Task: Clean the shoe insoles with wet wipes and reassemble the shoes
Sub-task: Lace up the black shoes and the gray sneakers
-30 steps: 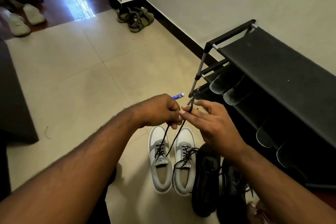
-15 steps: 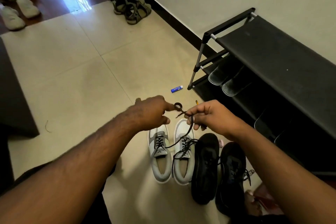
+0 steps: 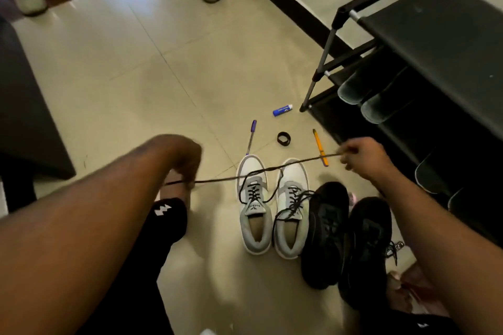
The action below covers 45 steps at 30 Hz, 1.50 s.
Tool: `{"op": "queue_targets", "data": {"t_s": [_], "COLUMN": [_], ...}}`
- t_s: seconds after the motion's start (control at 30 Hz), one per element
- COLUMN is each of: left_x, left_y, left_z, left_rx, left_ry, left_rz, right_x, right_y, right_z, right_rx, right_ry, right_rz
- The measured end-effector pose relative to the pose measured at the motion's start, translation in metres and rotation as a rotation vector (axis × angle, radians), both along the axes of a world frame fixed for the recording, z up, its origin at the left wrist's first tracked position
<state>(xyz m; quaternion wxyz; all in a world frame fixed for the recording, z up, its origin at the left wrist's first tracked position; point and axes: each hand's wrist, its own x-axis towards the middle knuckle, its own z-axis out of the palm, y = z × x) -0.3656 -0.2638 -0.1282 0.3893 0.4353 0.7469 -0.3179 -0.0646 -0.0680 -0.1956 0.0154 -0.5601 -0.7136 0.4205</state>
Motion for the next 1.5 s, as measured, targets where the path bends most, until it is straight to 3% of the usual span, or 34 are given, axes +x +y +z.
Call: {"op": "queue_targets", "data": {"t_s": [0.07,0.13,0.17,0.23,0.33,0.43,0.57,0.67,0.73,0.8,0.87,0.93,1.0,1.07,1.17,1.27,1.37,1.5], "left_x": [-0.013,-0.018,-0.017,-0.007,0.035,0.065,0.068,0.055,0.03,-0.003,-0.009,0.016,0.049,0.066,0.077,0.078,0.065,0.06], "left_y": [-0.025,-0.036,-0.036,-0.024,-0.004,0.0,-0.014,-0.023,-0.035,-0.049,-0.053,-0.041,-0.022,-0.017,-0.033,-0.048,-0.057,-0.048], "left_z": [-0.026,-0.058,-0.078,-0.115,-0.152,-0.182,-0.222,-0.219,-0.205,-0.202,-0.195,-0.185,-0.181,-0.187,-0.203,-0.21,-0.208,-0.197], "left_rx": [-0.16,-0.063,0.052,0.201,0.316,0.346,0.462,0.445,0.321,0.386,0.42,0.338,0.27,0.283,0.381,0.527,0.529,0.585], "left_ry": [0.201,0.326,0.298,0.07,-0.35,-0.483,-0.398,-0.305,-0.112,0.22,0.293,0.042,-0.301,-0.457,-0.371,-0.412,-0.438,-0.535], "left_rz": [0.006,0.11,0.159,0.289,0.764,0.93,0.99,0.886,0.676,0.455,0.451,0.424,0.556,0.64,0.635,0.735,0.794,1.063], "right_x": [0.026,0.031,0.025,0.001,-0.041,-0.073,-0.091,-0.087,-0.068,-0.046,-0.042,-0.054,-0.07,-0.079,-0.076,-0.065,-0.049,-0.048], "right_y": [0.01,0.005,0.0,-0.015,-0.041,-0.06,-0.072,-0.062,-0.045,-0.035,-0.049,-0.076,-0.097,-0.107,-0.111,-0.103,-0.093,-0.104], "right_z": [-0.039,-0.066,-0.078,-0.095,-0.121,-0.141,-0.166,-0.159,-0.137,-0.114,-0.099,-0.099,-0.104,-0.117,-0.135,-0.141,-0.139,-0.131], "right_rx": [0.128,0.184,0.236,0.293,0.045,-0.172,-0.162,-0.056,0.043,0.231,0.417,0.467,0.357,0.195,0.129,0.058,-0.12,-0.423], "right_ry": [-0.35,-0.545,-0.547,-0.431,-0.181,-0.116,-0.228,-0.199,-0.338,-0.591,-0.695,-0.548,-0.446,-0.467,-0.465,-0.23,0.012,0.24], "right_rz": [0.036,0.17,0.259,0.416,0.523,0.581,0.57,0.523,0.53,0.598,0.787,0.91,0.932,0.897,0.866,0.772,0.628,0.22]}}
